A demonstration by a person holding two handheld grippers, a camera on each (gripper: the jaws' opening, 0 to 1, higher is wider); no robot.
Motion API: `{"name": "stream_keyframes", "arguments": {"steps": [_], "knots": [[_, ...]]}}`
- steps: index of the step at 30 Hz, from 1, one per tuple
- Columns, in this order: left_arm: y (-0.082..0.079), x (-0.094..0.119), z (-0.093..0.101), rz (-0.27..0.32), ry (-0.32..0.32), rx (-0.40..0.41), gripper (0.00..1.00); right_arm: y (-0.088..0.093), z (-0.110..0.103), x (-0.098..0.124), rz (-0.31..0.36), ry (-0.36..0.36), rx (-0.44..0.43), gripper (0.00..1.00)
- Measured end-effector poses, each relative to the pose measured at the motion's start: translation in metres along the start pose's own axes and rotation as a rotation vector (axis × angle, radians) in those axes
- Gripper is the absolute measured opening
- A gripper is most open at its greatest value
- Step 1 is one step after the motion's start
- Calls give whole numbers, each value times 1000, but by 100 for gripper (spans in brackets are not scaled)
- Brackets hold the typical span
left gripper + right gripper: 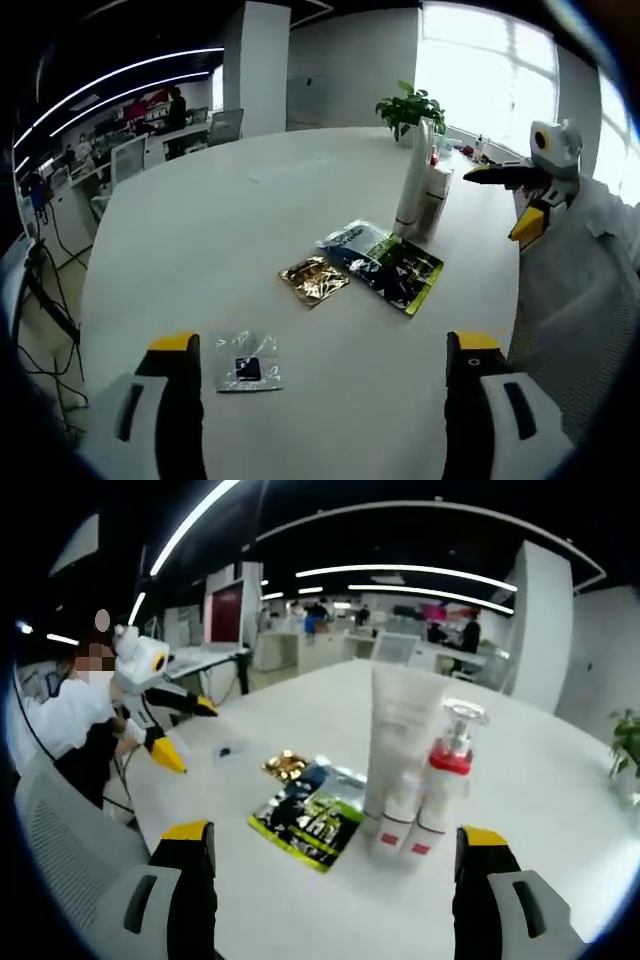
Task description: Arrange the skincare products in the storage area until every visible bottle or jar stands upright without overlapping.
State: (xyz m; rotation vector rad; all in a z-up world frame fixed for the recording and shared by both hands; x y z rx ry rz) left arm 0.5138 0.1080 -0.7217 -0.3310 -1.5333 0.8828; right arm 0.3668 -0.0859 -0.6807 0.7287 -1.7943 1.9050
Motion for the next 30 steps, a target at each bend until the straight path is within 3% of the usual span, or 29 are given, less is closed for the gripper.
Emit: {"name": "stream_keyframes", "arguments": {"steps": [4, 12, 25, 30], "knots": [[12, -9, -3, -33, 9, 26, 96, 2, 0, -2, -10, -1, 0, 100], [20, -20, -13, -44, 1, 72, 90, 6, 2, -4, -26, 3, -1, 100], [17, -33, -35, -53, -42, 75, 84, 8, 3, -5, -35, 5, -16, 100], [18, -37, -42, -59, -57, 92, 74, 9, 4, -5, -38, 5, -12, 100]]}}
Point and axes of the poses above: the point that each gripper's makers call its tool centre point, and the gripper's own axes: x roughly backward along the fingers, z roughly to its right, y roughly out of its underside, the point moved 1 cm from there along x, roughly backward along the fingers, and after that the axes turned 9 degrees about -z, right-handed, at the moved point
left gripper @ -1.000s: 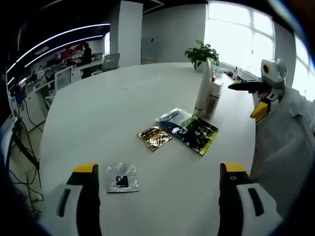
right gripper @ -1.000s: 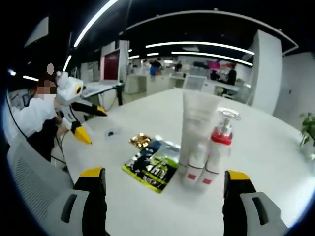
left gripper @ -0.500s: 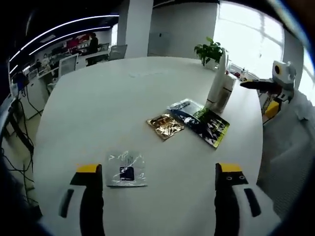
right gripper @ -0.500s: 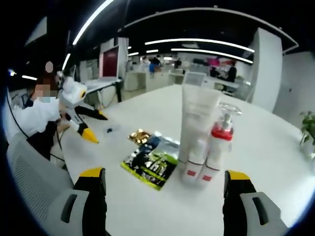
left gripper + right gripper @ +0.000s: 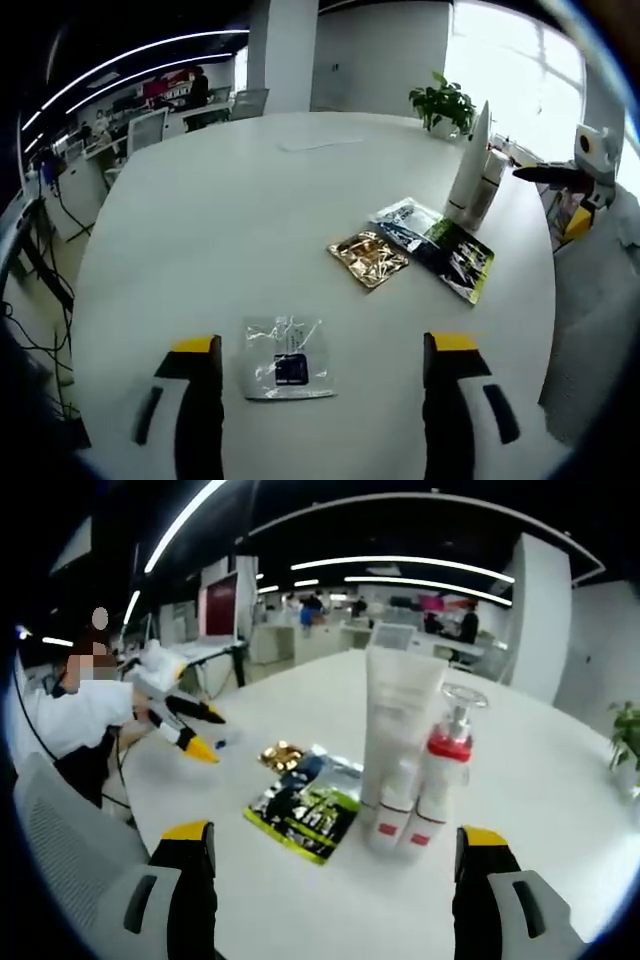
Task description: Arrange the skincare products in the storage area until every visible bottle or jar stands upright without overlapping.
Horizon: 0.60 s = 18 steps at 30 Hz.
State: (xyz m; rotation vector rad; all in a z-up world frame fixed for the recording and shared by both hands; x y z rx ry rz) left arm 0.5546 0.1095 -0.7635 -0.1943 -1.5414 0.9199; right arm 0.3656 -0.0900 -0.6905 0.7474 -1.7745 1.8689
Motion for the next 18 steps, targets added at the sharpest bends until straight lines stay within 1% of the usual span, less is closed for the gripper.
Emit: {"name": "stream_keyframes", "arguments": {"steps": [2, 8, 9, 12, 14, 18], "knots": [[2, -2, -2, -11, -4, 2, 75, 0, 0, 0, 0, -2, 1, 100], [5, -5, -7, -31, -16, 5, 69, 0, -1, 0, -2, -6, 2, 100], [8, -7, -9, -45, -21, 5, 67, 0, -2, 0, -2, -7, 1, 100], [9, -8, -12, -47, -33, 10, 60, 0, -2, 0, -2, -7, 4, 100], [9, -9, -12, -49, -32, 15, 59, 0, -2, 0, -3, -8, 5, 100], [10, -11, -12, -60, -34, -2, 58, -1, -2, 0, -1, -7, 1, 100]]}}
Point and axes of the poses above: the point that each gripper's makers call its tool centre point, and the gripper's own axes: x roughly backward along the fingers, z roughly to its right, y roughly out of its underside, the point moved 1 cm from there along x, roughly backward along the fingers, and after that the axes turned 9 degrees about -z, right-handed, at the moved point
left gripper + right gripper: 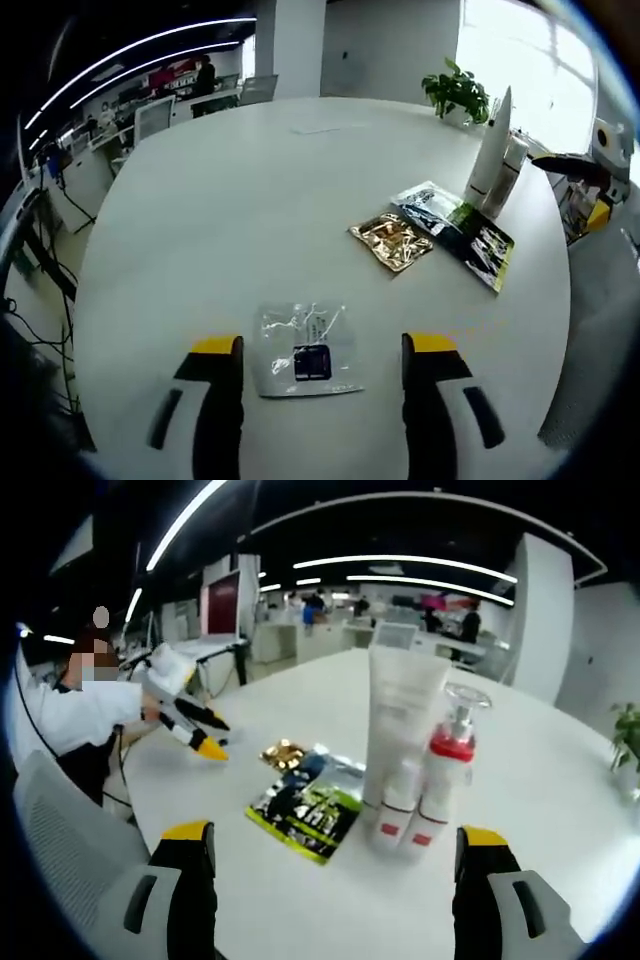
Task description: Arrange the skincare products in the storage area until every visible bottle or jar stands upright without overlapping.
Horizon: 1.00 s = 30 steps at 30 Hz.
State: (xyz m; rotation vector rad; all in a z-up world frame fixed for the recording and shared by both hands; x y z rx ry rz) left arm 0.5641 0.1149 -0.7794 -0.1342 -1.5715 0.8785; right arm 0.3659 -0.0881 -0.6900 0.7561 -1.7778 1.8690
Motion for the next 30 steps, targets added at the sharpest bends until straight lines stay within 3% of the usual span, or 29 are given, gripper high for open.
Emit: {"name": "stream_keyframes", "arguments": {"steps": [12, 17, 30], "knots": [[1, -3, -3, -26, -21, -57, 56, 1, -1, 0, -6, 1, -2, 100], [-1, -2, -2, -27, -13, -73, 45, 2, -2, -1, -10, -3, 2, 100], [0, 0, 6, -23, 2, -61, 37, 1, -4, -2, -9, -10, 8, 100]]}}
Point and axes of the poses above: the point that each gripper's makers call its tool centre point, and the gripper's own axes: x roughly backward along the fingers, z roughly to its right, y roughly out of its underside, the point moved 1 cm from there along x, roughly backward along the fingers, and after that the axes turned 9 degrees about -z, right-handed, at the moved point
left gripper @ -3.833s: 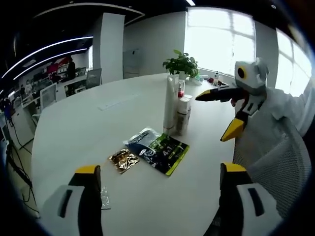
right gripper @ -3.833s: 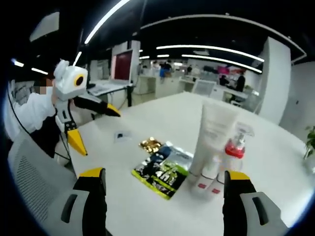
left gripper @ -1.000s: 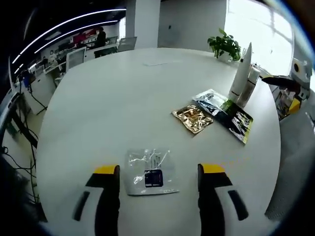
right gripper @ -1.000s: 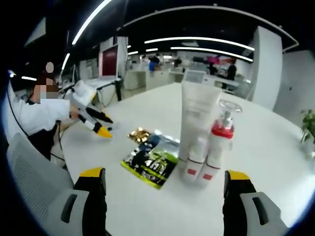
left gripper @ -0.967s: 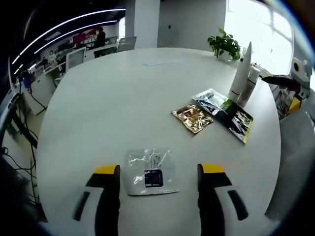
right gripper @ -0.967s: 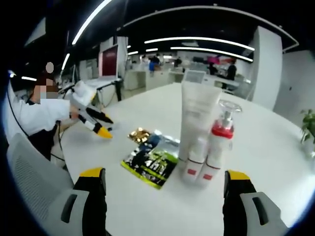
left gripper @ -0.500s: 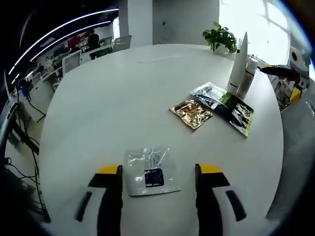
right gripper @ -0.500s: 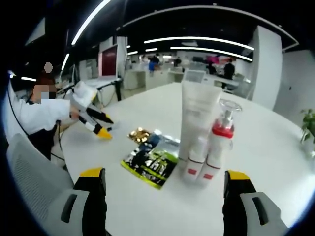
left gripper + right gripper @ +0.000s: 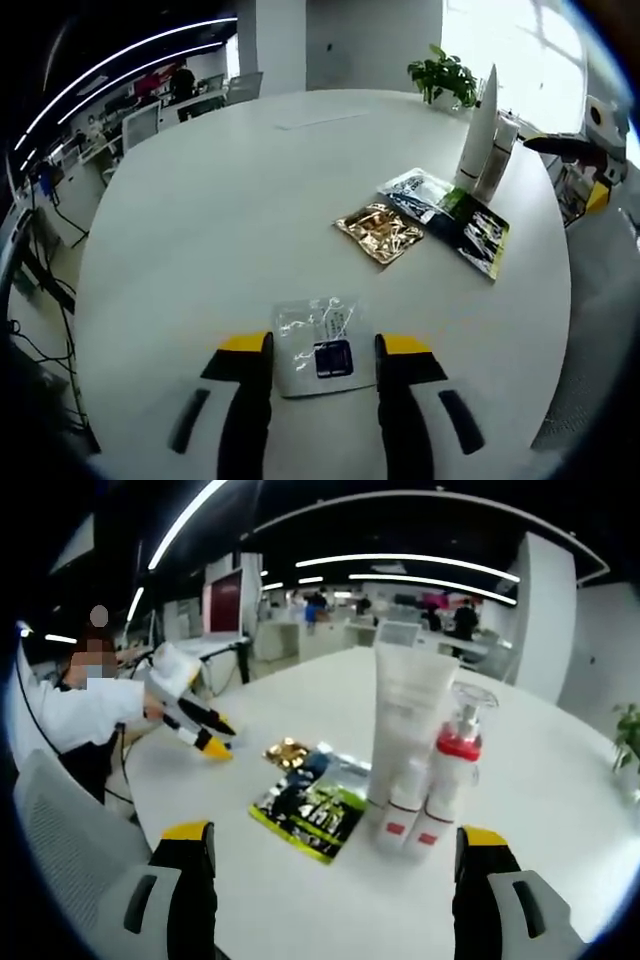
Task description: Arrange the skincare products in the storage area until every visible bottle or jar stands upright without overlapping.
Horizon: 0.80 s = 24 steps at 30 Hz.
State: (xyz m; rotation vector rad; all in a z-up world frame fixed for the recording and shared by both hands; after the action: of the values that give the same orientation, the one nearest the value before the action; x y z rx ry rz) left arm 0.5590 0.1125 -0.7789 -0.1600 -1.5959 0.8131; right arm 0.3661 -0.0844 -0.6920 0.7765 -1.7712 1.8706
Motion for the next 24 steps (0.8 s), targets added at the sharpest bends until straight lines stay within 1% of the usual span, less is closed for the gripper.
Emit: {"name": "stream_keyframes", "arguments": {"steps": [8, 10, 11, 14, 18, 22, 24], "knots": [[1, 1, 14, 5, 16, -22, 37, 0, -5, -1, -4, -19, 7, 100], [1, 1, 18, 9, 24, -22, 37, 2, -11, -2, -17, -52, 8, 100], [2, 1, 20, 11, 27, -22, 37, 3, -13, -3, -21, -57, 13, 100], [2, 1, 23, 15, 34, -31, 37, 6, -25, -6, -43, -95, 43, 99], [2, 2, 30, 26, 54, -30, 37, 7, -43, -9, -59, -163, 69, 95], [1, 3, 41, 55, 87, -8, 37, 7, -57, -14, -72, -207, 103, 87], [1, 4, 50, 72, 114, -19, 37, 5, -61, -15, -67, -223, 105, 84]]}}
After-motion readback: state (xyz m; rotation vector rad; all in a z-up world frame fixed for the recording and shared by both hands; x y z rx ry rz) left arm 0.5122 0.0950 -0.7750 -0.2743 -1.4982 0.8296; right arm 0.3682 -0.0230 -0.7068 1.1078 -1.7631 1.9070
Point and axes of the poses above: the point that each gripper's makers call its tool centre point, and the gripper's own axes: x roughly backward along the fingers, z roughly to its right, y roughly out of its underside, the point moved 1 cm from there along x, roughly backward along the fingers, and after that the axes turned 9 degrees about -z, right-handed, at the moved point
